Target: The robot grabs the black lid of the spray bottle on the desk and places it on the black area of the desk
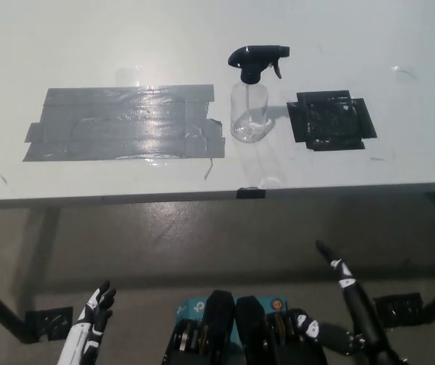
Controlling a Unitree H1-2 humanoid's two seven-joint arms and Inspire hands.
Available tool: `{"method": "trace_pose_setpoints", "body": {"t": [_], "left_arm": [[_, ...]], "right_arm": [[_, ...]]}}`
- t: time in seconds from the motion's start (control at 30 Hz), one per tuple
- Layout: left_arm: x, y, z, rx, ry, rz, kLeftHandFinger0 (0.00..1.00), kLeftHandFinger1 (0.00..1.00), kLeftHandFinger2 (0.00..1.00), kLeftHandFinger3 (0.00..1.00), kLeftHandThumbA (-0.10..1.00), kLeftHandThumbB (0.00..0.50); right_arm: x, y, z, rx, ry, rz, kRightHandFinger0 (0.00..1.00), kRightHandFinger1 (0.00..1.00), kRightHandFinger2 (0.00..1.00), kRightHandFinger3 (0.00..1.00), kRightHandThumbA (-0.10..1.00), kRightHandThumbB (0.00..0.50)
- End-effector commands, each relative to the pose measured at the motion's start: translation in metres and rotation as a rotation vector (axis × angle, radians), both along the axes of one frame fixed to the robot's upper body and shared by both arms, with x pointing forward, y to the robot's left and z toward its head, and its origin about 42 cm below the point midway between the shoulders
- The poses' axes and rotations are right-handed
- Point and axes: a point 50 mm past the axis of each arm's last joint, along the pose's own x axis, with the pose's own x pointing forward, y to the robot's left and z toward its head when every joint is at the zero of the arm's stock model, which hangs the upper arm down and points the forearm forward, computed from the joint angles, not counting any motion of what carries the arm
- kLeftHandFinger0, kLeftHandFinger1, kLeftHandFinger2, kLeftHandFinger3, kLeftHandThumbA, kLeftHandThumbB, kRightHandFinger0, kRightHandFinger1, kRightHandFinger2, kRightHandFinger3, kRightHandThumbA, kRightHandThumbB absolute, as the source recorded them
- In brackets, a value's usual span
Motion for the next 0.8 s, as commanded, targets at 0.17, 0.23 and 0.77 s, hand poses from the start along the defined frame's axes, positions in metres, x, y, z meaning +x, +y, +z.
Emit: {"method": "trace_pose_setpoints", "body": {"t": [0.17, 0.23, 0.77], "left_arm": [[0.003, -0.007, 0.011, 0.003, -0.078, -0.028, 1.0, 1.0, 1.0, 1.0, 1.0, 0.049], [0.004, -0.007, 0.011, 0.0, -0.077, -0.028, 1.0, 1.0, 1.0, 1.0, 0.99, 0.041], [-0.007, -0.008, 0.013, 0.011, -0.071, -0.027, 1.0, 1.0, 1.0, 1.0, 0.94, 0.034]], "right_arm": [[0.043, -0.006, 0.133, -0.318, -0.512, -0.2, 1.0, 1.0, 1.0, 1.0, 0.66, 0.23], [0.058, -0.004, 0.157, -0.358, -0.55, -0.219, 1.0, 1.0, 1.0, 1.0, 0.72, 0.247], [0.168, 0.05, 0.287, -0.661, -0.604, -0.227, 1.0, 1.0, 1.0, 1.0, 0.95, 0.34]]}}
